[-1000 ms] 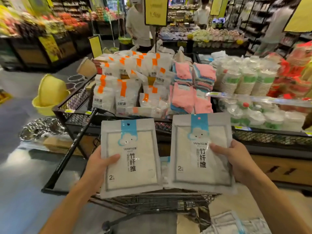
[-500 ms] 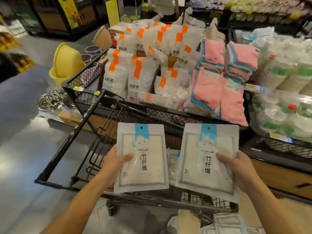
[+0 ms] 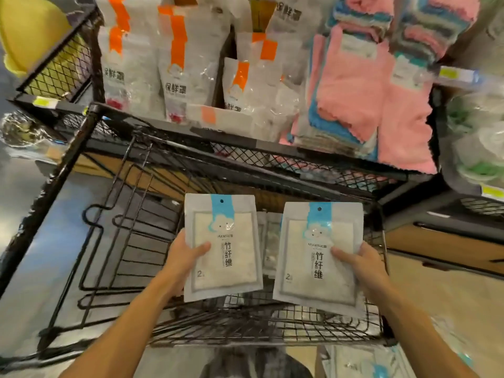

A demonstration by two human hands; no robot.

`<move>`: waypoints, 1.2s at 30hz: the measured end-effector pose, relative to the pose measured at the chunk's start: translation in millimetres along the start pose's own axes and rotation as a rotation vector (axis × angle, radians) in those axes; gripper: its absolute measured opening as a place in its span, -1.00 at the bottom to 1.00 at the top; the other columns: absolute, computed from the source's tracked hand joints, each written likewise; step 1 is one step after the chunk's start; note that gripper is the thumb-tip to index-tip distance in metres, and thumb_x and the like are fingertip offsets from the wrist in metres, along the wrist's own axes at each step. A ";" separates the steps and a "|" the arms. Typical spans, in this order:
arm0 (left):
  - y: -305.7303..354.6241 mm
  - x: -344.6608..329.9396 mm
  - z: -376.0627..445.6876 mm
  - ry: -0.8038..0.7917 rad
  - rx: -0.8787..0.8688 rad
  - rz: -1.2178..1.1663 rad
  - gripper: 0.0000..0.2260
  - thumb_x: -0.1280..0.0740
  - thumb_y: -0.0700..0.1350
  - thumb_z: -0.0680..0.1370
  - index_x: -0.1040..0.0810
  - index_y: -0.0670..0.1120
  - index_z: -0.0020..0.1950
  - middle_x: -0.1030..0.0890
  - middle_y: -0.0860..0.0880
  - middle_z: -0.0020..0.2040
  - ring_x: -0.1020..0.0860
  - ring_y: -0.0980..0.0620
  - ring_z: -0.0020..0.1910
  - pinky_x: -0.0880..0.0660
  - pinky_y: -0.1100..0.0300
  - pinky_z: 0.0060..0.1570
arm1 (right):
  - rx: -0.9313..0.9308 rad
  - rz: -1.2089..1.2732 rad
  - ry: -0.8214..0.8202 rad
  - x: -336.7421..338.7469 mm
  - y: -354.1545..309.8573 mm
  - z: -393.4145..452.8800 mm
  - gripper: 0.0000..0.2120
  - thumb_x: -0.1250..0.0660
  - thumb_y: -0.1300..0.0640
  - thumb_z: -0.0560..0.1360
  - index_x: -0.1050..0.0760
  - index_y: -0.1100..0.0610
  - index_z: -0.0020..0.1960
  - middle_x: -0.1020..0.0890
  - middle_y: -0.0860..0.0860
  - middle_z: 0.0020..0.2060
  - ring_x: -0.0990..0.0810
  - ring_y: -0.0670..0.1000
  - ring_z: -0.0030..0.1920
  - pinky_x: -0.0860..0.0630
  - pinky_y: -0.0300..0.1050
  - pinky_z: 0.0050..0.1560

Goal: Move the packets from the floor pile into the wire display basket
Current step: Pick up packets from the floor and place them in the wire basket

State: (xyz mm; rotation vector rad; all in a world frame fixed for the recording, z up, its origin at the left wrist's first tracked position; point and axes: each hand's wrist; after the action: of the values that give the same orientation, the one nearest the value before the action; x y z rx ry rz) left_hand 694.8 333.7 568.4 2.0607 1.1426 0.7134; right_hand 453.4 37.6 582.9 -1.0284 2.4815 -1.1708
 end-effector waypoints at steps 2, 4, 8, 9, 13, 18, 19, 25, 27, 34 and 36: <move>-13.6 -6.1 29.9 -0.012 0.014 0.035 -0.59 -0.45 -0.31 0.53 -0.46 -0.07 0.32 -0.67 -0.13 0.19 -0.68 -0.16 0.12 -0.63 -0.26 0.09 | -0.028 -0.030 0.015 -9.6 13.1 21.3 -0.64 -0.53 0.19 0.44 -0.56 0.19 0.20 -0.75 0.16 0.01 -0.77 0.16 -0.05 -0.71 0.19 -0.07; -27.9 -13.1 59.0 -0.041 0.024 0.081 -0.59 -0.45 -0.31 0.53 -0.45 -0.06 0.31 -0.66 -0.12 0.19 -0.67 -0.16 0.13 -0.63 -0.24 0.08 | -0.040 -0.071 0.027 -18.7 28.1 44.5 -0.80 -0.46 0.22 0.54 -0.59 0.17 0.15 -0.76 0.14 -0.04 -0.77 0.12 -0.11 -0.72 0.07 -0.20; -56.1 -26.7 117.1 -0.041 0.050 0.125 -0.61 -0.44 -0.33 0.54 -0.45 -0.07 0.29 -0.64 -0.05 0.16 -0.65 -0.08 0.13 -0.64 0.00 -0.03 | -0.074 -0.087 0.058 -36.9 60.3 95.9 -0.74 -0.48 0.21 0.51 -0.55 0.20 0.17 -0.75 0.14 -0.02 -0.77 0.15 -0.09 -0.72 0.14 -0.15; -64.3 -29.7 132.4 -0.045 0.055 0.133 -0.62 -0.45 -0.33 0.53 -0.46 -0.08 0.28 -0.65 -0.05 0.15 -0.64 -0.07 0.14 -0.62 0.05 -0.04 | -0.089 -0.091 0.067 -42.3 69.2 109.2 -0.69 -0.49 0.19 0.49 -0.54 0.22 0.19 -0.74 0.16 0.01 -0.77 0.17 -0.07 -0.71 0.19 -0.11; -95.7 -44.1 182.7 -0.032 0.068 0.141 -0.64 -0.48 -0.34 0.51 -0.54 -0.03 0.22 -0.68 -0.05 0.11 -0.65 -0.09 0.13 -0.60 -0.05 0.12 | -0.102 -0.124 0.107 -57.8 104.5 162.4 -0.66 -0.49 0.25 0.50 -0.56 0.30 0.24 -0.73 0.21 0.04 -0.76 0.17 -0.07 -0.72 0.01 -0.23; -133.6 -58.6 230.0 -0.096 0.086 0.109 -0.65 -0.50 -0.36 0.49 -0.56 -0.19 0.24 -0.72 -0.05 0.02 -0.70 -0.03 0.02 -0.62 -0.17 0.14 | -0.093 -0.213 0.156 -68.4 143.9 204.8 -0.78 -0.44 0.29 0.55 -0.60 0.29 0.19 -0.74 0.21 -0.06 -0.74 0.25 -0.06 -0.68 0.29 -0.06; -141.7 -61.1 239.0 -0.092 0.077 0.158 -0.67 -0.49 -0.36 0.49 -0.57 -0.18 0.22 -0.72 -0.02 -0.01 -0.71 0.05 -0.06 -0.62 -0.19 0.13 | -0.098 -0.225 0.178 -70.2 150.9 211.0 -0.77 -0.46 0.28 0.55 -0.59 0.28 0.19 -0.73 0.23 -0.07 -0.73 0.26 -0.08 -0.69 0.28 -0.08; -178.1 -71.7 258.5 0.065 0.067 0.486 -0.30 -0.54 -0.04 0.48 -0.31 -0.06 0.55 -0.56 -0.15 0.32 -0.57 -0.21 0.26 -0.56 -0.13 0.20 | -0.013 -0.483 0.294 -89.1 170.7 222.8 -0.72 -0.49 0.17 0.54 -0.47 0.21 0.15 -0.60 0.07 0.00 -0.59 -0.03 -0.17 -0.45 -0.27 -0.23; -185.5 -76.4 256.7 0.044 -0.006 0.650 -0.21 -0.43 -0.07 0.59 -0.02 -0.01 0.67 -0.33 -0.22 0.54 -0.41 -0.26 0.43 -0.41 -0.16 0.38 | 0.016 -0.526 0.349 -96.1 176.9 225.1 -0.60 -0.50 0.14 0.54 -0.40 0.26 0.24 -0.58 0.07 0.04 -0.56 0.04 -0.02 -0.45 -0.30 -0.17; -208.5 -95.9 246.5 -0.005 -0.175 1.029 -0.37 -0.15 0.03 0.69 0.08 -0.02 0.69 -0.14 -0.40 0.54 -0.25 -0.37 0.48 -0.28 -0.29 0.43 | 0.031 -0.714 0.434 -115.8 201.8 234.4 -0.23 -0.44 -0.04 0.56 -0.11 0.25 0.54 -0.34 0.23 0.34 -0.54 0.26 0.19 -0.60 0.22 0.22; -205.3 -102.4 240.8 -0.006 -0.131 0.998 -0.40 -0.08 0.04 0.71 0.09 -0.04 0.68 -0.03 -0.37 0.60 -0.11 -0.37 0.58 -0.12 -0.30 0.54 | -0.013 -0.867 0.470 -119.0 202.8 234.7 -0.15 -0.38 -0.13 0.58 -0.03 0.26 0.60 -0.35 0.27 0.34 -0.51 0.32 0.20 -0.58 0.32 0.19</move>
State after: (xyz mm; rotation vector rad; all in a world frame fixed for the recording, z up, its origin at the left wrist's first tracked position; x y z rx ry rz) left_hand 716.5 256.3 245.7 2.4449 -0.0346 1.1773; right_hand 545.4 67.1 264.9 -2.1690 2.3750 -1.7828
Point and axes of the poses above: each hand's wrist, its own z-axis towards the middle knuckle, its own x-axis out of the back of the hand, y = z × x
